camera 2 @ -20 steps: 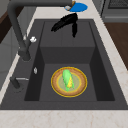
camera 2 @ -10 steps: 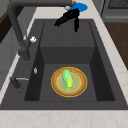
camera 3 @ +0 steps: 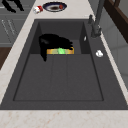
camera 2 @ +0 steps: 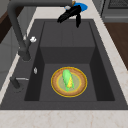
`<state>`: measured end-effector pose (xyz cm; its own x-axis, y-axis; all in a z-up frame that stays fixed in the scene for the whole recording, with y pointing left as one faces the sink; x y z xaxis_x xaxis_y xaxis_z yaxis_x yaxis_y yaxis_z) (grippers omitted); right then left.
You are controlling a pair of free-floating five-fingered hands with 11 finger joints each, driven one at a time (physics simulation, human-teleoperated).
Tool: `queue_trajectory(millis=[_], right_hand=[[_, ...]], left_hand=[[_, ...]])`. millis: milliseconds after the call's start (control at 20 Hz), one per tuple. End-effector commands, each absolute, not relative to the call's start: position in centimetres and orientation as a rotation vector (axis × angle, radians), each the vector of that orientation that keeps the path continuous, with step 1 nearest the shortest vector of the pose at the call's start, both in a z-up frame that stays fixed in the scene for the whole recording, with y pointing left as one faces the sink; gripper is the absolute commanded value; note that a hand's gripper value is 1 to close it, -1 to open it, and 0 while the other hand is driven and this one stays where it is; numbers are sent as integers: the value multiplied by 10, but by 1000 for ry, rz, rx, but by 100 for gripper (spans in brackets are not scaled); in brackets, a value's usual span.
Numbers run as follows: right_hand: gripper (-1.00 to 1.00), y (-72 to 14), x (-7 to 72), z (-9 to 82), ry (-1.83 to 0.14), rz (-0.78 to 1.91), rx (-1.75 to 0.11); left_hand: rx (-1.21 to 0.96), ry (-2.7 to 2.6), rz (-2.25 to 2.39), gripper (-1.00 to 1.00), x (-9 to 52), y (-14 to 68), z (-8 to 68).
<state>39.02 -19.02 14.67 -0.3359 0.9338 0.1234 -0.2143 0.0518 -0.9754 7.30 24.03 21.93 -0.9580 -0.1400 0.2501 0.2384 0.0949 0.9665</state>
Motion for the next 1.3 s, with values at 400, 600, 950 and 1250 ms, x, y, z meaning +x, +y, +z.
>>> queue_trajectory(millis=[400, 600, 950, 1250], right_hand=[[-100, -227, 378, 149, -1112, 1633, -1007], [-100, -238, 378, 149, -1185, 1654, -936], [-100, -237, 380, 157, -1178, 1646, -1031], [-100, -231, 394, 151, -1286, 1612, -1077]], left_hand=[[-98, -2098, -1940, 0, 73, 240, 219], [-98, -2098, -1940, 0, 73, 240, 219], [-98, -2098, -1940, 0, 73, 240, 219], [-98, -2098, -1940, 0, 73, 240, 219]])
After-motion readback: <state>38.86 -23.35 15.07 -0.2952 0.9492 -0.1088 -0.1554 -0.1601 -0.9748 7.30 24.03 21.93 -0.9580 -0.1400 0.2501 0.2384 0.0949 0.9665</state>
